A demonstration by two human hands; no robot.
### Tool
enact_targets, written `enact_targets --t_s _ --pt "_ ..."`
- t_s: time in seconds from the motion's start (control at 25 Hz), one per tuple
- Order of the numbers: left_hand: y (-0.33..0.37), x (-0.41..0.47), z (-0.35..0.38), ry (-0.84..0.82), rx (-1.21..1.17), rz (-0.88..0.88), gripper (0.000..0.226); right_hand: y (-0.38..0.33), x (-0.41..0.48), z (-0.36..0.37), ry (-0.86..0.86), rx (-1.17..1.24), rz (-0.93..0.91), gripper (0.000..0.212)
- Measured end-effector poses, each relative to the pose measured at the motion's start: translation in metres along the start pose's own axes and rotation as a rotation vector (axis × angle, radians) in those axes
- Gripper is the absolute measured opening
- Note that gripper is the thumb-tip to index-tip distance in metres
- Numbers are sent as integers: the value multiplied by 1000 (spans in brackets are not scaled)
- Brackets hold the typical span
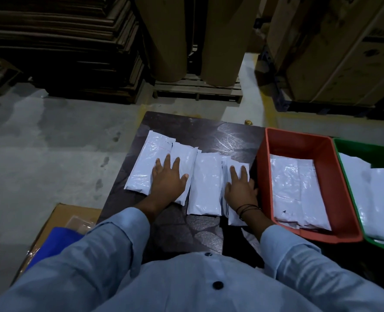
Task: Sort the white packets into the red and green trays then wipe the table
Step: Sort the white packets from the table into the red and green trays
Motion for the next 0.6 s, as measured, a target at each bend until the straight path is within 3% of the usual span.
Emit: enact_targets --t_s 0.36,0.6 --pt "13 11 25 -57 131 11 78 -19 9 -31 54 -5 -106 64" --pt "17 9 28 20 190 -32 74 -15 8 -34 29 23 -142 64"
Point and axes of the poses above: each hand's wrist, its own x-axis towards the middle knuckle, its own z-axis out of the palm, y = z × x, the point moved 1 cm from there along x, towards the middle knuckle, and after that the axes turned 7 degrees about -z, right-handed, at the moved point
